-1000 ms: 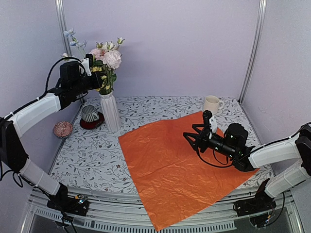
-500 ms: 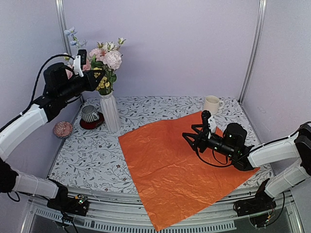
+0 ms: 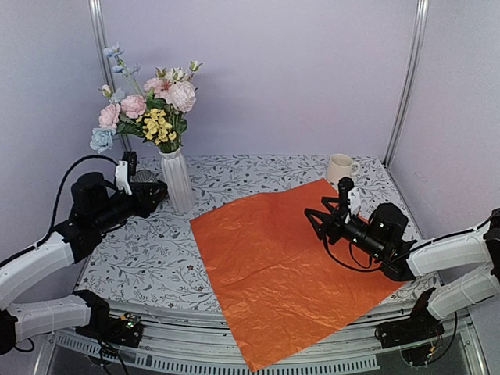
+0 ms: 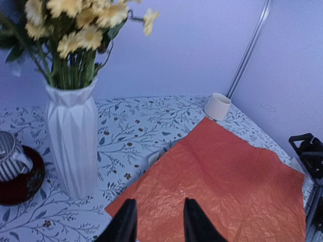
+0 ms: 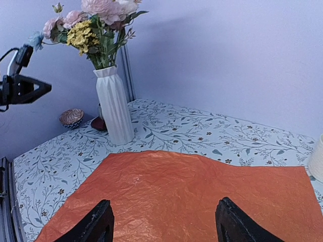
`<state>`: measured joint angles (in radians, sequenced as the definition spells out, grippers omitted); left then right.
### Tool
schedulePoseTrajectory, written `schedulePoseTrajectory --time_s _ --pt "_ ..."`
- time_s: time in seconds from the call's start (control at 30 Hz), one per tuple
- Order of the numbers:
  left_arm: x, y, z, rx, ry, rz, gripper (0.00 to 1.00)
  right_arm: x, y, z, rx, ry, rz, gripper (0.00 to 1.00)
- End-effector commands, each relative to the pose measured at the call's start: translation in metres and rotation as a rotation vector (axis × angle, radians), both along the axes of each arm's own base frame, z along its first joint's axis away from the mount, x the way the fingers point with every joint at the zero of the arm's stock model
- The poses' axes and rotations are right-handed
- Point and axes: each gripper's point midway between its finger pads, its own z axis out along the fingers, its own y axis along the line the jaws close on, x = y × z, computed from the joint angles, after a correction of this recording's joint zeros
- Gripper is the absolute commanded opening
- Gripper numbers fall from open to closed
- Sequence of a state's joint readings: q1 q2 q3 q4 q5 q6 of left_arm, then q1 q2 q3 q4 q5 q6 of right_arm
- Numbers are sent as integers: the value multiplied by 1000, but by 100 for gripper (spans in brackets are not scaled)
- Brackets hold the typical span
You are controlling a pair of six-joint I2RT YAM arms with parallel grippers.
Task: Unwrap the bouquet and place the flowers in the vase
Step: Reset both arms
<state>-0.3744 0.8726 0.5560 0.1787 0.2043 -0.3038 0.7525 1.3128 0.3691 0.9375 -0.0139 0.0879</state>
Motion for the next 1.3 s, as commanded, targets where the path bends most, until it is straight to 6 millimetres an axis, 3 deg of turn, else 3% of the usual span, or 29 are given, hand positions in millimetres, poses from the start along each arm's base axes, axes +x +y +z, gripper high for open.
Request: schedulePoseTrajectory --time_s 0.0,0.03,0.1,0.13,0.33,0.37,0.4,0.53,0.67,0.73,0.9,1.07,1.27 --pt "-1 18 -5 -20 -29 107 44 3 -32 14 56 -50 -145 72" --pt "-1 23 -9 -10 -31 134 55 1 -37 17 66 -58 -162 72" --pt "-2 34 -17 9 -31 191 94 1 -47 21 70 -74 -202 73" --pt "-1 39 -20 22 -30 217 98 2 -52 21 59 -74 -226 74" --pt "3 55 -32 98 -89 297 98 17 -93 16 30 10 -441 84" --pt "6 73 -38 107 -132 378 98 24 -120 17 65 52 -508 98" --pt "7 79 -35 97 -154 402 98 26 -128 19 69 52 -530 99" --pt "18 106 -39 136 -168 505 98 40 -160 18 17 87 -637 99" --pt "26 128 -42 193 -206 574 98 53 -206 5 58 145 -770 99" --pt "30 136 -43 173 -209 584 98 54 -217 -2 55 146 -783 94" --pt "44 147 -55 190 -191 588 98 51 -225 -6 -32 81 -782 95" --pt "52 150 -68 242 -201 581 98 44 -241 6 -41 -71 -803 92" --pt "64 152 -83 291 -200 558 98 44 -255 -6 -59 -120 -804 90"
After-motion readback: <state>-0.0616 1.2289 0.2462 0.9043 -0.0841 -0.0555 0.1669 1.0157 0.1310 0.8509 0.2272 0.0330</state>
